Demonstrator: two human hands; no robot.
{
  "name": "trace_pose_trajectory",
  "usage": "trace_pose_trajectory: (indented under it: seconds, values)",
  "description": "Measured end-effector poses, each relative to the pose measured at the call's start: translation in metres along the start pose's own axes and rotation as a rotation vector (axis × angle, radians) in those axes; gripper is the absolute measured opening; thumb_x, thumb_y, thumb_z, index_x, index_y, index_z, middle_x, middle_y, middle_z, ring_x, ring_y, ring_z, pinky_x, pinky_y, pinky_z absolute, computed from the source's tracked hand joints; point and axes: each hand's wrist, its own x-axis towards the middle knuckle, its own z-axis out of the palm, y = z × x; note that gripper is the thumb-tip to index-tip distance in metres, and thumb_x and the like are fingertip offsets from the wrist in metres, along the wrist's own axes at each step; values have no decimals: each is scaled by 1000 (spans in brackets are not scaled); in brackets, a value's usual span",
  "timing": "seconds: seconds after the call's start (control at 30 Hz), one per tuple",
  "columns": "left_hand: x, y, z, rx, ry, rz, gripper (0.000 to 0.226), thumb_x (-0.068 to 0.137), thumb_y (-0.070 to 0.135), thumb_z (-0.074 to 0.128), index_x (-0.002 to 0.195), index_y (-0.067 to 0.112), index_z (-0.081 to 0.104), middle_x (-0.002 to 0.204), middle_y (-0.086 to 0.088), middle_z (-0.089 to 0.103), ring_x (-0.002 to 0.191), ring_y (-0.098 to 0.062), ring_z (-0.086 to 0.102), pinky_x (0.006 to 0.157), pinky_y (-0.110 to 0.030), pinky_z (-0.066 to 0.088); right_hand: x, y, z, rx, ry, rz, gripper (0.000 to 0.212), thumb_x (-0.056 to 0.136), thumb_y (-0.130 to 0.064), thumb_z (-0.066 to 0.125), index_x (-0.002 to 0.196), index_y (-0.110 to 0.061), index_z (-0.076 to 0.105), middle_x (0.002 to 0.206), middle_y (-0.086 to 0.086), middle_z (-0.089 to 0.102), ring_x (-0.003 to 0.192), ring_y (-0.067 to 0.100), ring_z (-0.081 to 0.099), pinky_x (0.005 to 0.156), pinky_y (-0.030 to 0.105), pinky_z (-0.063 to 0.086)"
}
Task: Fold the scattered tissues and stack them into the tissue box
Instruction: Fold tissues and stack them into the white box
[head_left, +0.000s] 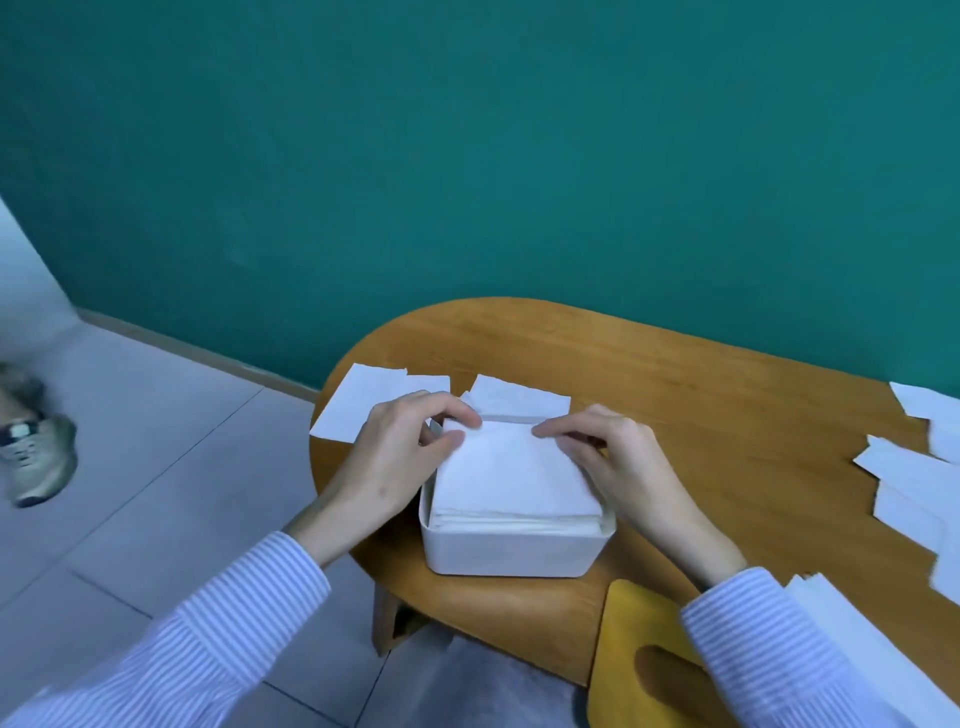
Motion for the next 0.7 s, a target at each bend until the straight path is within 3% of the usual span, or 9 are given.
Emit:
trace_pose_trajectory:
  seconds: [0.1,0.2,0.4,0.53,0.7]
  values:
    - [-5,-4,0,165,21,90,20,94,23,67,105,39,70,105,23,56,100,1,52,85,-15,38,-9,5,0,-178,52,-32,24,95,-27,63,116,-37,68,121,-15,60,109,13,48,93,35,39]
    - [-14,0,2,217,-21,180,22,96,35,64,118,40,67,114,24,51,116,3,42,98,-25,33,-29,3,-6,-251,-2,-103,25,97,-39,57,122,-41,64,132,-20,57,119,7,49,96,38,38]
    - [-13,4,14,418,-220,180,37,98,49,54,134,44,56,133,26,50,124,2,41,100,-27,24,-39,-3,-1,-370,-196,-47,44,94,-55,35,132,-45,55,145,-20,49,131,2,42,108,33,23]
    - [-11,3,18,491,-256,151,36,98,53,51,133,46,56,132,26,50,122,4,40,96,-26,19,-26,-11,-4,-485,-308,-8,38,97,-51,48,136,-46,49,149,-23,42,137,0,33,116,34,11]
    - [-4,10,19,598,-320,144,36,99,51,51,135,44,56,126,20,53,120,-2,42,98,-30,22,-15,-14,-2,-537,-332,-23,37,96,-44,55,134,-42,55,144,-18,51,133,8,43,117,36,12]
